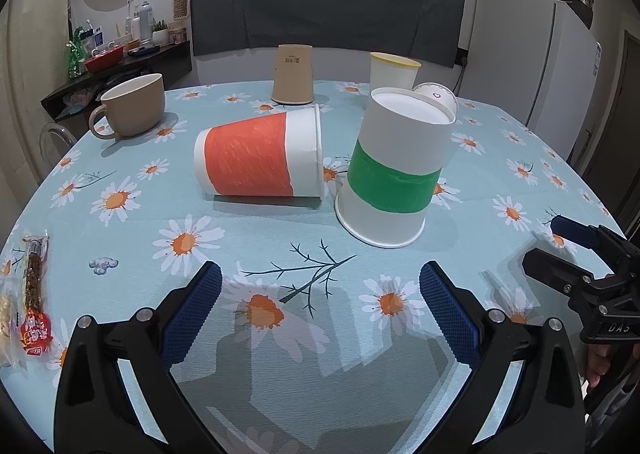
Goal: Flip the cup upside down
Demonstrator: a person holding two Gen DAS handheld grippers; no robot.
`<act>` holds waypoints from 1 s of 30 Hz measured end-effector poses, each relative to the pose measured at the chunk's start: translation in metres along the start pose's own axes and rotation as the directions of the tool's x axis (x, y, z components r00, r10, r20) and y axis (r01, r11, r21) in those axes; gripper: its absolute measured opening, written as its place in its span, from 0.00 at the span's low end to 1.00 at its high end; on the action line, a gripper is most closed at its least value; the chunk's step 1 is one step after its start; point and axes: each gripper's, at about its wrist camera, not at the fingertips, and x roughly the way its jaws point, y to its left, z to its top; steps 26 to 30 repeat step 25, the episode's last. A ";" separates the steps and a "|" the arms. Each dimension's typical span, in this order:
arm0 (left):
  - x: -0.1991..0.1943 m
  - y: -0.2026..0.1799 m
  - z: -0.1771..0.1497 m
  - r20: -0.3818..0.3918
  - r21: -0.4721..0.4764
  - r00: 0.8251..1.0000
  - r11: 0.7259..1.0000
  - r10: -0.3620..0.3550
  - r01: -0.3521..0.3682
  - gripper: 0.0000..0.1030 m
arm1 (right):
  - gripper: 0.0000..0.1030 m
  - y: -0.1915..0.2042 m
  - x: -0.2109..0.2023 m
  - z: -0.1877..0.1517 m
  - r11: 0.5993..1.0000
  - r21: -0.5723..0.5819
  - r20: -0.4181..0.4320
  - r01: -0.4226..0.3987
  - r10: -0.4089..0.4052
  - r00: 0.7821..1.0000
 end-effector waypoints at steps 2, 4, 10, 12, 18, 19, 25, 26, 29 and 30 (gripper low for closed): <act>0.000 0.000 0.000 -0.001 0.002 1.000 1.000 0.001 -0.001 0.94 | 0.92 0.000 0.000 0.000 1.000 -0.002 0.000 -0.003 0.003 1.000; 0.001 0.000 0.001 -0.007 0.003 1.000 1.000 -0.001 0.001 0.94 | 0.92 0.000 0.000 0.000 1.000 -0.001 0.004 -0.002 0.002 1.000; 0.002 0.000 0.001 -0.014 -0.001 1.000 1.000 -0.003 0.003 0.94 | 0.92 0.000 -0.002 0.000 1.000 0.000 0.008 -0.004 0.004 1.000; 0.003 0.001 0.002 -0.013 -0.001 1.000 1.000 -0.001 0.001 0.94 | 0.92 0.000 -0.002 0.000 1.000 0.002 0.009 -0.003 0.003 1.000; 0.003 0.000 0.002 -0.014 0.003 1.000 1.000 -0.005 0.005 0.94 | 0.92 -0.002 -0.003 0.001 1.000 0.016 0.014 0.000 -0.001 1.000; 0.003 0.000 0.001 -0.012 0.002 1.000 1.000 0.005 -0.005 0.94 | 0.92 -0.002 -0.003 0.001 1.000 0.015 0.014 0.000 -0.001 1.000; 0.002 0.000 0.001 -0.011 0.003 1.000 1.000 0.022 -0.022 0.94 | 0.92 -0.003 -0.003 0.001 1.000 0.019 0.013 -0.002 0.002 1.000; 0.002 0.000 0.001 -0.011 0.003 1.000 1.000 0.022 -0.022 0.94 | 0.92 -0.003 -0.003 0.001 1.000 0.019 0.013 -0.002 0.002 1.000; 0.002 0.000 0.001 -0.011 0.003 1.000 1.000 0.022 -0.022 0.94 | 0.92 -0.003 -0.003 0.001 1.000 0.019 0.013 -0.002 0.002 1.000; 0.002 0.000 0.001 -0.011 0.003 1.000 1.000 0.022 -0.022 0.94 | 0.92 -0.003 -0.003 0.001 1.000 0.019 0.013 -0.002 0.002 1.000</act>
